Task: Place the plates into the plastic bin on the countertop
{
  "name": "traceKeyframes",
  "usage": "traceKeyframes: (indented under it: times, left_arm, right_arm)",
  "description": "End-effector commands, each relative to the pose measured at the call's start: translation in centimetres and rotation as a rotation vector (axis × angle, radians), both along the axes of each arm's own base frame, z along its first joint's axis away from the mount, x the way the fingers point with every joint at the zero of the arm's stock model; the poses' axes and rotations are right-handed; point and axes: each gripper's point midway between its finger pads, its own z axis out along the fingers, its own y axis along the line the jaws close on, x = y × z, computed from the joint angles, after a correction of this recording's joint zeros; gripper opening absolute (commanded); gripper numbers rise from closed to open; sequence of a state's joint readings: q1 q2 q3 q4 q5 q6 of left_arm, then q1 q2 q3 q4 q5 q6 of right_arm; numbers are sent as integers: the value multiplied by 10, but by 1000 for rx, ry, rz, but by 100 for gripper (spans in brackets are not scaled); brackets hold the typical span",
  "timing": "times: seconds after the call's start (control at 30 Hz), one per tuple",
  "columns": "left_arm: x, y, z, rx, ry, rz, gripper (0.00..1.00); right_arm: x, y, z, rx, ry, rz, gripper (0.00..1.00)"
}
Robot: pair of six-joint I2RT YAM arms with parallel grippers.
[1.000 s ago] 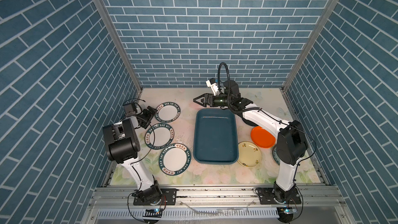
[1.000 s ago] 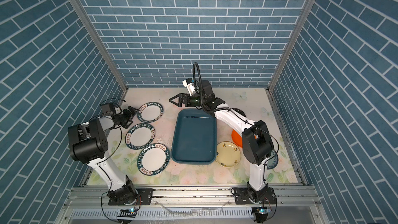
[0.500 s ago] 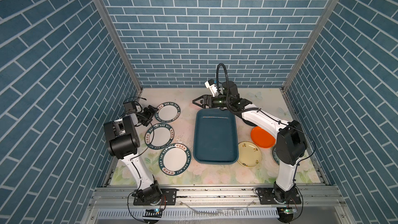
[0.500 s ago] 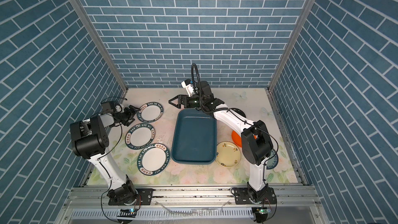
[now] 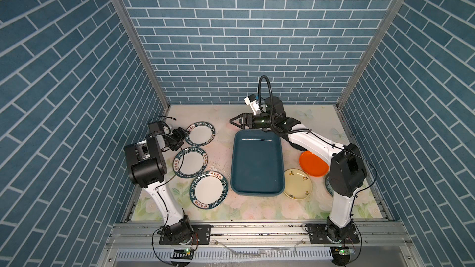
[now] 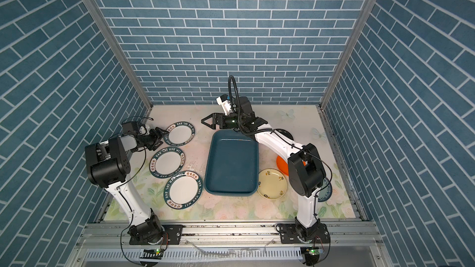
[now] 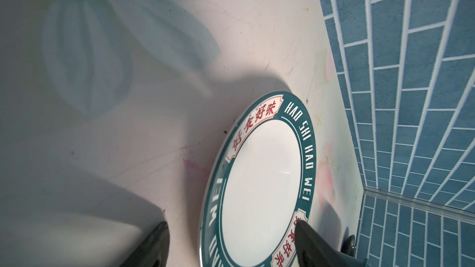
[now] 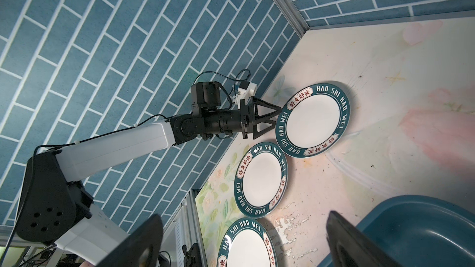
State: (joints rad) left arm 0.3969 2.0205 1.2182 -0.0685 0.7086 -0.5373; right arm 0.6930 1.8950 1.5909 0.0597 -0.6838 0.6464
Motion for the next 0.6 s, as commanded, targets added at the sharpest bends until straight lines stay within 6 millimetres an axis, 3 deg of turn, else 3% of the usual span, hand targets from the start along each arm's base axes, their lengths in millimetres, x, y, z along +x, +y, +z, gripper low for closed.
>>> traceKeyframes:
  times: [0.0, 0.13, 0.57]
  left_arm:
    - [-2, -1, -15, -17, 30, -13, 73]
    - [0, -3, -18, -29, 28, -20, 65]
    - [-1, -5, -30, -49, 51, -25, 57]
  right_arm:
    - [3, 2, 3, -5, -34, -3, 98]
    - [5, 3, 0, -11, -28, -10, 98]
    - [4, 10, -3, -2, -14, 31, 98]
